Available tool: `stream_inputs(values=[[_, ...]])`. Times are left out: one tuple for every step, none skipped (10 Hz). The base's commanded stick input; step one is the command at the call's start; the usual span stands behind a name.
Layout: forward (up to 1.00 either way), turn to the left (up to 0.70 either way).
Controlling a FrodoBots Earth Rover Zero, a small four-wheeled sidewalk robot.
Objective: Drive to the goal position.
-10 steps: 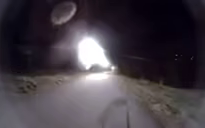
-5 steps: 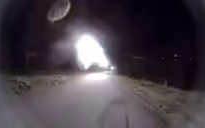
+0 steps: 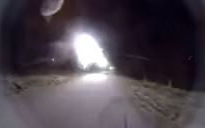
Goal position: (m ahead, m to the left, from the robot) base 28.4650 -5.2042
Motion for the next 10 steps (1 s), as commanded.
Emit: stream_inputs(values=[[1.0,-0.07],[1.0,0.0],[1.0,0.0],[1.0,0.0],[1.0,0.0],[1.0,0.0],[1.0,0.0],[1.0,0.0],[1.0,-0.29],[1.0,-0.39]])
